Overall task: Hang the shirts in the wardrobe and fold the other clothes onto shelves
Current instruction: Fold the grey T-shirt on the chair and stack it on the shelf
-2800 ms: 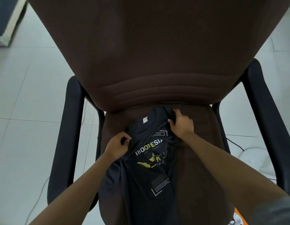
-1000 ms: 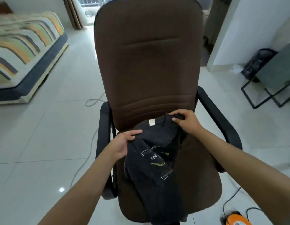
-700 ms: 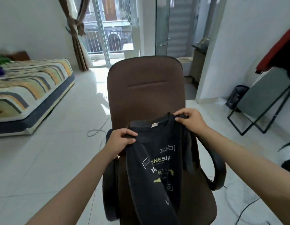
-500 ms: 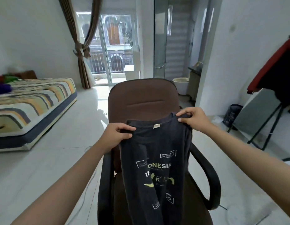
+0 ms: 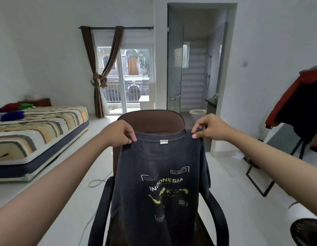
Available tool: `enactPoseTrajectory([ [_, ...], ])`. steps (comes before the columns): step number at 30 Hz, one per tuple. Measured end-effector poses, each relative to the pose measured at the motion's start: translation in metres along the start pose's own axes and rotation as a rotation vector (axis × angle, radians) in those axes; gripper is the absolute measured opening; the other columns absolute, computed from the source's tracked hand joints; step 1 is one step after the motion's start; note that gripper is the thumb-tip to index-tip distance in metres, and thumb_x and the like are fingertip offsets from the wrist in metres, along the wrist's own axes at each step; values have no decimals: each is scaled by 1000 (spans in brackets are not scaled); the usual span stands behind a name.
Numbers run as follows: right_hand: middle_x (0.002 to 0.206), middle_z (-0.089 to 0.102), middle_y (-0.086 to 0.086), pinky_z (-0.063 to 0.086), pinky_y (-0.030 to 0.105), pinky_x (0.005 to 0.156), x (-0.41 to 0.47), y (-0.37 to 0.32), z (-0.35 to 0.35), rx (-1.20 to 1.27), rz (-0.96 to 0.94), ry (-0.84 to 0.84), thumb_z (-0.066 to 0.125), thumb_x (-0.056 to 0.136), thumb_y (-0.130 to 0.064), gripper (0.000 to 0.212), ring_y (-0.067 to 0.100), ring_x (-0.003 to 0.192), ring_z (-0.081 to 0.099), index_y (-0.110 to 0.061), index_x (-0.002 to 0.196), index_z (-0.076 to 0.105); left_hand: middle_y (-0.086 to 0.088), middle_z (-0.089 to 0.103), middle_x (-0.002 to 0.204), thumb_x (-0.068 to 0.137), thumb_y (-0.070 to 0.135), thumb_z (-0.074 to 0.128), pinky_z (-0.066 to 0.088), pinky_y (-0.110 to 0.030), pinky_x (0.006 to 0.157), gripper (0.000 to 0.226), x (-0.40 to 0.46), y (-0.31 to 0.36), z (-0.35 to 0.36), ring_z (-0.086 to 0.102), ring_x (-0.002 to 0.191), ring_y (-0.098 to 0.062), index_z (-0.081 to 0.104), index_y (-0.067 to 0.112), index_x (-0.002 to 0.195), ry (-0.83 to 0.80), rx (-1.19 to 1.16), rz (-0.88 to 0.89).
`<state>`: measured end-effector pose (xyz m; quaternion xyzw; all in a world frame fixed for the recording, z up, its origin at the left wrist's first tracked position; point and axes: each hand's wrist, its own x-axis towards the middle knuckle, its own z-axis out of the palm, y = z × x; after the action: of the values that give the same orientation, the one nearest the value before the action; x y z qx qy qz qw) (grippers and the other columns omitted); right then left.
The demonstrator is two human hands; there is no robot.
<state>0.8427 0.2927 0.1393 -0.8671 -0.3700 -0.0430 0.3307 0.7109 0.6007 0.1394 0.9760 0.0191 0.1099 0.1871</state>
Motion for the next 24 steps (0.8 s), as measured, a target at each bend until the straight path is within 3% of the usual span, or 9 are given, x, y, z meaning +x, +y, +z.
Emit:
enactPoseTrajectory([
  [4,48,42,-9,40,14,46,-6,-2,-18,-66,2,-47,82,71,-9,12,3,39,47,-10,75,71,6,64,78,78,2,67,45,-21,64,22,-6,19,-5,59,76,-14,73,24,76,23,63,-10],
  [7,53,46,-3,42,17,50,-9,0,-29,-117,-16,-62,82,71,-9,13,4,43,53,-9,76,69,7,62,77,79,0,65,48,-25,68,26,-10,32,-7,60,77,-16,70,25,72,34,46,8],
  [11,70,62,18,55,31,65,-12,8,-39,-167,-47,-41,84,68,-14,16,15,73,67,-19,70,69,-2,66,86,80,1,63,51,-35,77,27,-13,45,-12,62,83,-22,68,26,71,28,34,24],
  [14,65,58,12,45,16,58,-16,10,-44,-231,-51,-32,85,68,-19,15,14,65,61,-19,72,70,2,63,84,83,1,62,51,-28,73,23,-16,56,-15,62,82,-21,67,22,75,-34,44,29],
  [18,56,51,-3,39,21,54,-20,13,-47,-248,-35,-49,85,66,-24,16,7,52,49,-21,69,70,-3,65,85,87,3,60,48,-18,53,13,-19,61,-16,69,68,-16,68,14,87,-172,-3,-49],
  [21,51,44,-6,31,12,46,-20,16,-46,-239,-50,-54,85,67,-23,16,3,44,42,-21,67,69,-3,68,83,85,6,65,47,-17,51,10,-21,60,-16,69,64,-14,70,16,85,-201,-36,-77],
  [24,53,43,-6,31,13,46,-17,17,-44,-288,-77,-52,85,66,-25,17,4,45,40,-21,66,69,-1,66,79,82,10,70,45,-14,50,8,-24,61,-16,63,65,-12,73,18,83,-194,-42,-56],
])
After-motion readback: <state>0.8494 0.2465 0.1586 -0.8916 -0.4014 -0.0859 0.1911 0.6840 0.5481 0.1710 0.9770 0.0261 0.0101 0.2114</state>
